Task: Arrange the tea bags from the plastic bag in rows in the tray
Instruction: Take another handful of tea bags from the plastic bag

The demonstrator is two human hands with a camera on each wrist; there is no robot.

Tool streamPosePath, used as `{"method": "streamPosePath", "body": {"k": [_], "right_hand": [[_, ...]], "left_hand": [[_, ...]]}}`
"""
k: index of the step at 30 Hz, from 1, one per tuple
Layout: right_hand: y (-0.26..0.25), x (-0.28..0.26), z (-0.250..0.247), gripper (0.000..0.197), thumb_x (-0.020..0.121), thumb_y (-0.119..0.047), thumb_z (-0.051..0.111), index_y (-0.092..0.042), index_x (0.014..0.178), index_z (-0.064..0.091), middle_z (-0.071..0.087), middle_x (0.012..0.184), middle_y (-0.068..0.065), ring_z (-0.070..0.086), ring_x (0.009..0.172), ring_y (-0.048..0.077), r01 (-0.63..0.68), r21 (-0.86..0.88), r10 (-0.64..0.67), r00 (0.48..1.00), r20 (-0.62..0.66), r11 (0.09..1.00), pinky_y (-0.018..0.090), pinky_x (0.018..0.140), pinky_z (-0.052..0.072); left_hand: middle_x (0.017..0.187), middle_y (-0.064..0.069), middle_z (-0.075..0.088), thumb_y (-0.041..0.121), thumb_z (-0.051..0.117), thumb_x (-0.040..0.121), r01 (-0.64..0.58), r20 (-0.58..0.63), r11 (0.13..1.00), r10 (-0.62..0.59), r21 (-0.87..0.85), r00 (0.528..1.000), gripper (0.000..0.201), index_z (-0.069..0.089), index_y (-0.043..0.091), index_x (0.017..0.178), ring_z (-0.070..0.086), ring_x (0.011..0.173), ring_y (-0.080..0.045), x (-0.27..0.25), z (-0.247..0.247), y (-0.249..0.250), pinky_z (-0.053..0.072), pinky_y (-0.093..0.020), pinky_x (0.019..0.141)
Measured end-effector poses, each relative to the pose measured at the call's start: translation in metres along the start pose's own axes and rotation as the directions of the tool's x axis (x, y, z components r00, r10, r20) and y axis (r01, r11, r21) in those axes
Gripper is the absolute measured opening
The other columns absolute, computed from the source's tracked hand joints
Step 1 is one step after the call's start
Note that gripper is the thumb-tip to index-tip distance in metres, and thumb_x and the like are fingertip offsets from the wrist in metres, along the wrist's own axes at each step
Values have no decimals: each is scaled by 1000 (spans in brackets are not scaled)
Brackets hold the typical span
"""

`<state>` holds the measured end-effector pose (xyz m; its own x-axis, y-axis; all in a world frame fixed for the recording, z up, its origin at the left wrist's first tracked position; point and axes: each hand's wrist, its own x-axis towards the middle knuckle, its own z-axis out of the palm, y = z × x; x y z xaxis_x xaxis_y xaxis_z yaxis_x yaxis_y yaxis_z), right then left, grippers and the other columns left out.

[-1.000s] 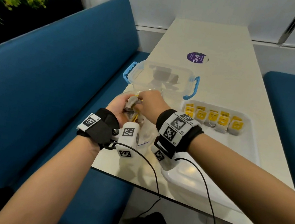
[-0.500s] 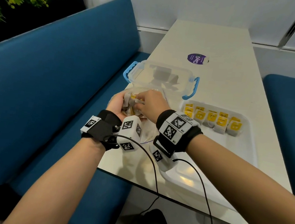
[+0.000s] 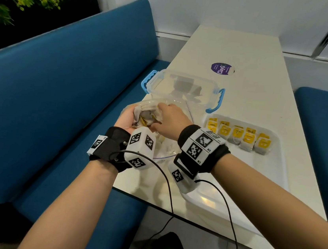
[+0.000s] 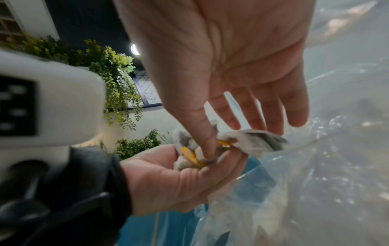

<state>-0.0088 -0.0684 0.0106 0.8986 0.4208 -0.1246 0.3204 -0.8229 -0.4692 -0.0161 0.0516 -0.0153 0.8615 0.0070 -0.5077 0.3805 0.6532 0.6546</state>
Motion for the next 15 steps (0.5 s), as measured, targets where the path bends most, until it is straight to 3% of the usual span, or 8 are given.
{"method": "streamPosePath", "body": {"k": [1,3,8,10,12,14,15], "right_hand": [[0,1,1,47,87,-22,59,-8,128,42,46,127,16,45,119,31,-12,7,12,1000,12,1000,35,96,37],[-1,0,-1,40,90,-17,54,-6,126,44,48,127,16,45,120,30,-28,30,28,1000,12,999,34,96,37],[-4,-8,-7,41,91,-15,54,-4,128,41,49,126,15,47,118,26,-20,98,29,996,-90,995,30,94,38],[-3,-9,-6,39,89,-13,56,-4,125,42,51,123,14,48,115,26,-31,99,40,995,-88,995,29,90,39],[-3,-9,-5,38,87,-7,56,-4,123,43,51,123,14,47,115,26,-44,94,50,997,-59,995,27,89,38],[-3,-9,-5,37,85,-4,58,-4,120,46,50,122,14,47,114,25,-47,109,54,997,-59,993,25,86,37],[-3,-10,-6,36,84,-4,59,-4,119,47,51,122,14,47,113,25,-49,110,56,996,-68,993,25,85,37]], "left_hand": [[105,-17,59,4,45,69,7,20,1000,-7,-4,1000,35,59,0,101,59,87,-30,0,-2,0,56,-34,58],[101,-19,60,7,40,79,13,26,1000,-13,-11,1000,31,58,-1,102,62,81,-31,-1,-5,-1,57,-36,60],[74,-17,67,13,48,82,37,4,999,-36,-37,999,20,60,0,90,63,70,-27,-5,-6,-8,55,-33,70],[79,-17,68,13,45,86,39,12,998,-39,-57,999,22,60,-1,94,64,72,-28,-7,-5,-10,55,-34,72],[94,-18,64,9,48,75,27,47,998,-24,-64,999,32,59,-1,104,58,90,-27,-9,-5,-11,48,-34,87],[97,-18,63,9,53,67,36,72,994,-29,-105,997,36,65,-4,98,54,94,-26,-13,-2,-13,38,-33,99],[93,-19,65,8,54,64,38,96,992,-27,-117,995,33,67,-5,92,55,92,-26,-14,-1,-14,41,-32,95]]}}
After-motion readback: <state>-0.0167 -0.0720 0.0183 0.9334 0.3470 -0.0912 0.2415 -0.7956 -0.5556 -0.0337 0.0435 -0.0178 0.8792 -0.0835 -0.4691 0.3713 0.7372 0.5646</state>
